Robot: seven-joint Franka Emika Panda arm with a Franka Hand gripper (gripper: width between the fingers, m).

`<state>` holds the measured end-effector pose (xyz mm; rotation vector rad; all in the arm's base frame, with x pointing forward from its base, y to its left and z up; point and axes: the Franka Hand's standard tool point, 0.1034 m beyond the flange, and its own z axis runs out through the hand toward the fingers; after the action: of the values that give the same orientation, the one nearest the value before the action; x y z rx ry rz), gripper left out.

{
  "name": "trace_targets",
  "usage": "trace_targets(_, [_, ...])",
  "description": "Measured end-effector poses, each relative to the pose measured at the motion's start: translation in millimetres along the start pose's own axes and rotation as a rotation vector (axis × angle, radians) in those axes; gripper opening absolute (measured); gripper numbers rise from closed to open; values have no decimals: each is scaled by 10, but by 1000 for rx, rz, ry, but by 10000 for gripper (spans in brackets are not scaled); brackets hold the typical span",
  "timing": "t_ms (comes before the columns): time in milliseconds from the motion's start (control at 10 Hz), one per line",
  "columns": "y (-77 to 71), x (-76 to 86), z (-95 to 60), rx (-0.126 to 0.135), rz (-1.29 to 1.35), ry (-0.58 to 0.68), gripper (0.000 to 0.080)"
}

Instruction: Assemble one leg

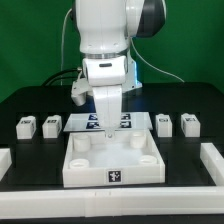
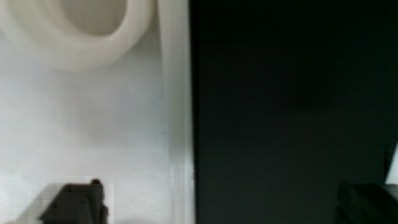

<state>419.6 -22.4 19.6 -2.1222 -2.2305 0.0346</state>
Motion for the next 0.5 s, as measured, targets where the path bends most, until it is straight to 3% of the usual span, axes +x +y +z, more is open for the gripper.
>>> trace_targets(200, [20, -6, 53, 6, 3, 3, 650])
trace_targets(400, [11, -9, 62, 9, 4, 3, 388])
trace_targets(500, [8, -10, 63, 9, 5, 3, 388])
